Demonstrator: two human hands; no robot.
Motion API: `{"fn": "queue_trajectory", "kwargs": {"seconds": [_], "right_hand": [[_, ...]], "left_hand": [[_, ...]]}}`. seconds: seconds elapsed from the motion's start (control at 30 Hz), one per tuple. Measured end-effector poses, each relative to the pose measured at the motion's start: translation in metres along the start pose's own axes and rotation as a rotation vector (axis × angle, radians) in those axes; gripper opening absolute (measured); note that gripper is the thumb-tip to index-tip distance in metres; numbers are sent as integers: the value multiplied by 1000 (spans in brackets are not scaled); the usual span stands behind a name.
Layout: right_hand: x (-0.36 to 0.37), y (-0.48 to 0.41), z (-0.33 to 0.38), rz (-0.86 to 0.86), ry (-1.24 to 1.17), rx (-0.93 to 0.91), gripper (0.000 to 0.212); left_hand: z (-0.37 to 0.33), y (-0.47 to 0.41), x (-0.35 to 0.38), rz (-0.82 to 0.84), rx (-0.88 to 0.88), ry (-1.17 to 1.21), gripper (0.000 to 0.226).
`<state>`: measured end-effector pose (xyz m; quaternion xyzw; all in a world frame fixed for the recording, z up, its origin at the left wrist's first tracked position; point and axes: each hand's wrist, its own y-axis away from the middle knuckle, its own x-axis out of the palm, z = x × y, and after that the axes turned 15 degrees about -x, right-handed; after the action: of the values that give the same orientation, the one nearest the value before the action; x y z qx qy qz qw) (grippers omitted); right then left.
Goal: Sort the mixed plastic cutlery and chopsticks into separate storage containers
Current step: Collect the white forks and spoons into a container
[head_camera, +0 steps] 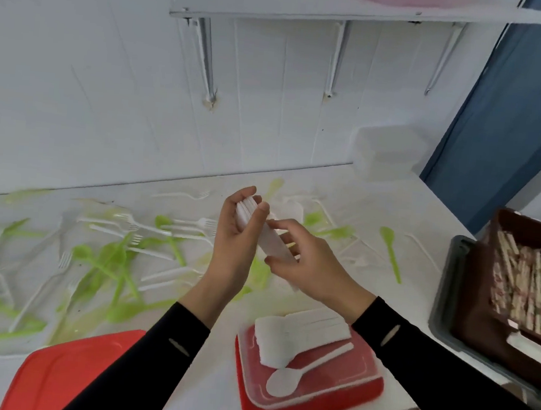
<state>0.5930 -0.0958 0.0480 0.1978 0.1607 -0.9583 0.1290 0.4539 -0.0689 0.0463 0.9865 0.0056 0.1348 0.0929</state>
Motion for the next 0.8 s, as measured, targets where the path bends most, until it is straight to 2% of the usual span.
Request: {"fn": "queue_trajectory", "kwargs": {"seconds": [0.13,0.27,0.4,0.47,0.57,0.6,0.67,0.7,0.8], "right_hand": [[-31,11,-17,81,-29,-9,47],[-43,25,-26,193,-52,-49,49],[-51,26,-21,185,43,-203,41],[-55,25,-19,228,77,-253,33],[-62,26,-27,299,62,-219,31],[-66,26,-31,308,28,-185,31],[-75,25,-40,329,-109,-113,30],[-80,25,-43,341,-189,-80,30],[-92,27,-52,431,-337,0,32]], "left_hand": [[8,17,3,72,5,-305,55],[21,34,15,-86,90,-538,52],[25,53,25,-229,167,-477,50],[24,62,29,-248,182,-485,55],[25,76,28,-145,14,-499,81],[26,79,25,-118,-51,-518,81],[31,83,15,-107,-104,-638,50],[34,84,10,-100,-99,-776,33],[51,87,1,91,-48,-1256,13]]}}
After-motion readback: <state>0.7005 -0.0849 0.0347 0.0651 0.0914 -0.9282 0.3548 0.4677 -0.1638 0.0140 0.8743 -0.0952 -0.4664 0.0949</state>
